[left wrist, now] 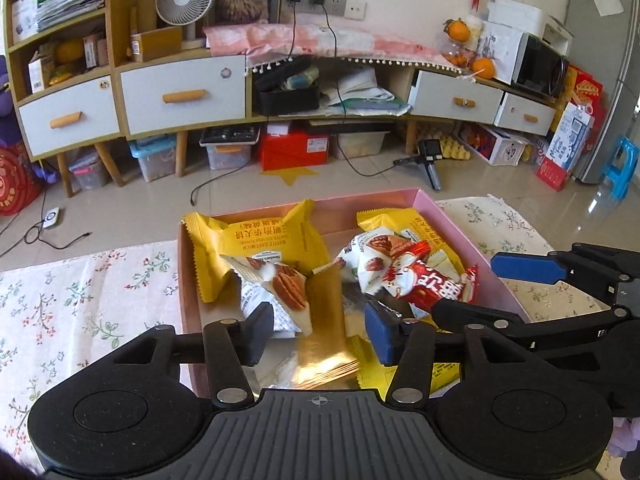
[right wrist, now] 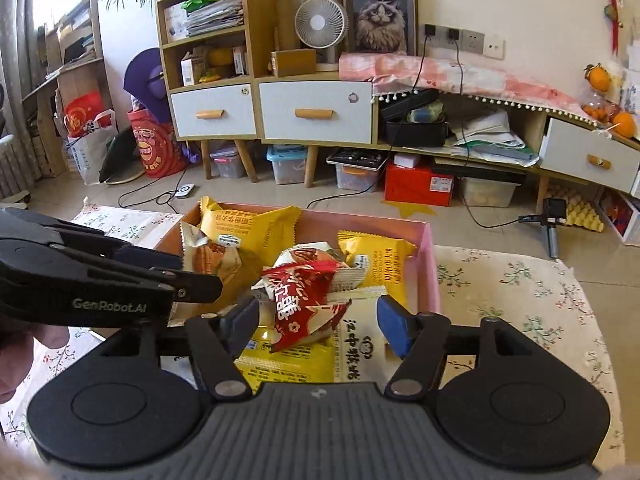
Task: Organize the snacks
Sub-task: 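Withdraw both tools from the box toward the remaining snacks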
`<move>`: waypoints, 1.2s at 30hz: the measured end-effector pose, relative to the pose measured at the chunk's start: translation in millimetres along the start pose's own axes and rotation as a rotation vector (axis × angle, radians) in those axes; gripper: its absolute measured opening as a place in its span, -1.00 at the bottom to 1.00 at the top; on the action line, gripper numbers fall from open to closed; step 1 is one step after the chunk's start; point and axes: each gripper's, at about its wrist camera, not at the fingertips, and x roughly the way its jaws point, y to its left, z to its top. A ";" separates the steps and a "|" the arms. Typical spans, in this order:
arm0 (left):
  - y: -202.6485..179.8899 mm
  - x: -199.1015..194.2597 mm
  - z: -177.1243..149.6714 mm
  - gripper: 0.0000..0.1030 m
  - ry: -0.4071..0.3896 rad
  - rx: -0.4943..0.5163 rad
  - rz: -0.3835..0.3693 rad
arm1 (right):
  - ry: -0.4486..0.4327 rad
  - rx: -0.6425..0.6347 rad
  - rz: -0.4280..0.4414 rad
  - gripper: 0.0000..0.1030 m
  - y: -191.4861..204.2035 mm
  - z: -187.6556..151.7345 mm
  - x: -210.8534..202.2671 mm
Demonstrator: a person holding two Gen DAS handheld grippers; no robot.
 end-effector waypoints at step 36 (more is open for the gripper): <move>-24.4 -91.6 -84.2 0.77 0.058 0.027 0.008 | 0.039 -0.120 -0.037 0.91 15.0 -25.1 -70.6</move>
